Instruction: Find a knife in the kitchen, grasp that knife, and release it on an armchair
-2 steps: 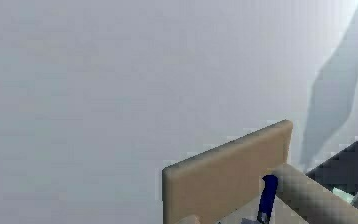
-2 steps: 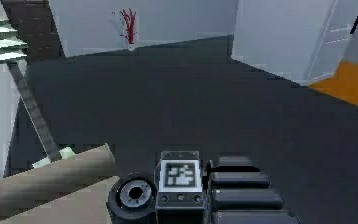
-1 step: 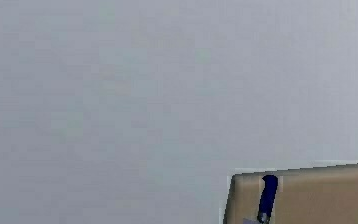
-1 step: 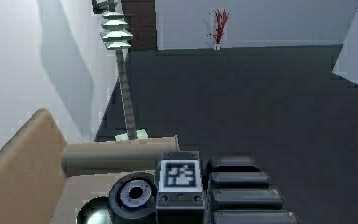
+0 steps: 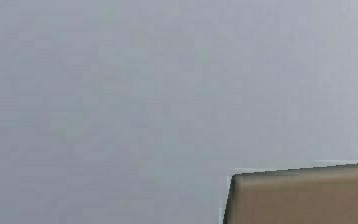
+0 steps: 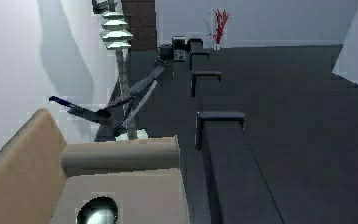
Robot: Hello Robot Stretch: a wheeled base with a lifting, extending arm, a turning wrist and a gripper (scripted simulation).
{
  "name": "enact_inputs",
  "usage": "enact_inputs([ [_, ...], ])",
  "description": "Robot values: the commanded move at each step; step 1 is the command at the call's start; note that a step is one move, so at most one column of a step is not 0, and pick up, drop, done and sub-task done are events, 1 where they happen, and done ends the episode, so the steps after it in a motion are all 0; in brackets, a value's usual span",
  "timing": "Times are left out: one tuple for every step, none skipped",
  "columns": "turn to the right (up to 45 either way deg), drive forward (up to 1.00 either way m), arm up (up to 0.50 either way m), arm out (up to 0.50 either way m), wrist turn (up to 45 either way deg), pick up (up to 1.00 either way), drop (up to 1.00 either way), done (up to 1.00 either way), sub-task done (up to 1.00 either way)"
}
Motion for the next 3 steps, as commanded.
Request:
enact_inputs([
  [0.0, 0.0, 0.0, 0.0, 39.0, 0.0, 0.0, 0.0, 0.0],
  [0.0, 0.0, -0.38, 0.0, 0.0, 0.0, 0.0, 0.0, 0.0],
  [0.0, 0.0, -0.32, 0.0, 0.0, 0.0, 0.0, 0.0, 0.0],
])
